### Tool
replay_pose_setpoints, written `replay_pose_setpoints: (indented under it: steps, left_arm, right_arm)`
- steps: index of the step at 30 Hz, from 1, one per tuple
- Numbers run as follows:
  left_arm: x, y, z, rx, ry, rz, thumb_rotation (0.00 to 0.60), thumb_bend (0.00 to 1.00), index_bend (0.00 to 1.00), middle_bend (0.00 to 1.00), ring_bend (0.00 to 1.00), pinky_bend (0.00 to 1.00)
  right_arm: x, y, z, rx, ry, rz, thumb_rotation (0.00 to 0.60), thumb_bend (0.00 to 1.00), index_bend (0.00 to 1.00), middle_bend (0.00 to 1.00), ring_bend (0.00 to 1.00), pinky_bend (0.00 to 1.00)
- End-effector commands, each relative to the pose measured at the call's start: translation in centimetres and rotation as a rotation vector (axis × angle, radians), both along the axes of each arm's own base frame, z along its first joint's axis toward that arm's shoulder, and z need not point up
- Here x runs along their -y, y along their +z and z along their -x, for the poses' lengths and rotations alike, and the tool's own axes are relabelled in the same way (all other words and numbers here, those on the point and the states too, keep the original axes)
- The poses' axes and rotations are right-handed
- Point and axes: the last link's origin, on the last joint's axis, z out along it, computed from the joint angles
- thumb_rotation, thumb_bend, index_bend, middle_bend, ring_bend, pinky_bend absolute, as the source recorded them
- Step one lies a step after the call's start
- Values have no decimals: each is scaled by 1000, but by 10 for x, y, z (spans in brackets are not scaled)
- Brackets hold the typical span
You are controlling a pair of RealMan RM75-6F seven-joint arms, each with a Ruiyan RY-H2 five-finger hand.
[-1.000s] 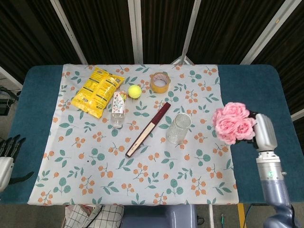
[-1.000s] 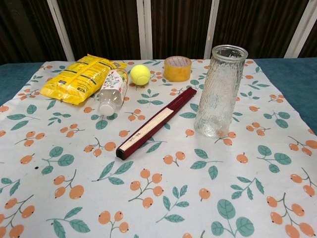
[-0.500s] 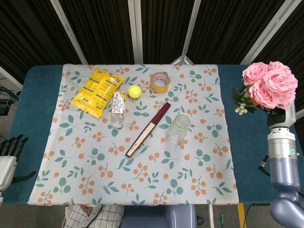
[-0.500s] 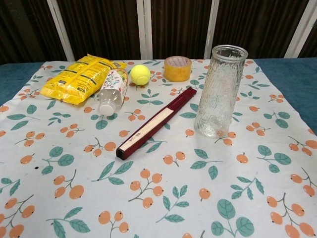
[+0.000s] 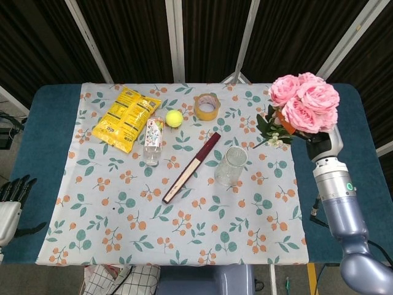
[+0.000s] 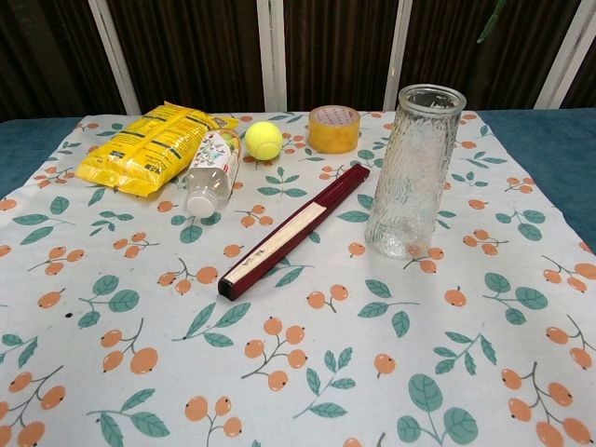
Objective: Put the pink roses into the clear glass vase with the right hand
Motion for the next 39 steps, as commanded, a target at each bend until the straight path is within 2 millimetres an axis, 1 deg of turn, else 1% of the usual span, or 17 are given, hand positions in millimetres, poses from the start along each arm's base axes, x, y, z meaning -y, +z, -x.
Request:
replay_pose_setpoints:
  steps: [1,4,9,20,29,33,39]
  left_arm:
    - [0,0,0,1,1,1,600,0,0,0,0,0]
    - [0,1,1,4,5,6,600,0,0,0,0,0]
    - [0,2,1,10,7,12,600,0,0,0,0,0]
    - [1,3,2,23,11,21,600,0,0,0,0,0]
    - [0,3,2,24,14,25,600,0,0,0,0,0]
    - [0,3,2,22,14,25,600,0,0,0,0,0]
    - [1,3,2,22,12,25,600,0,0,0,0,0]
  right_arm:
    - [1,-13,-8,0,12,-48,600,377,589,575,538,444]
    - [3,-25,-9,-14,7,-67,600,377,589,575,538,444]
    - [7,-41,-6,-13,-19,-79,600,377,590,575,538,444]
    - [16,-67,2,-45,-48,-83,600,376,590,575,538,444]
    - [23,-92,21,-86,-102,-70,600,376,589,575,538,444]
    - [24,-107,31,-103,-124,-74,600,377,589,575,538,444]
    - [24,-126,39,-116,-137,-71,600,377,582,575,538,424]
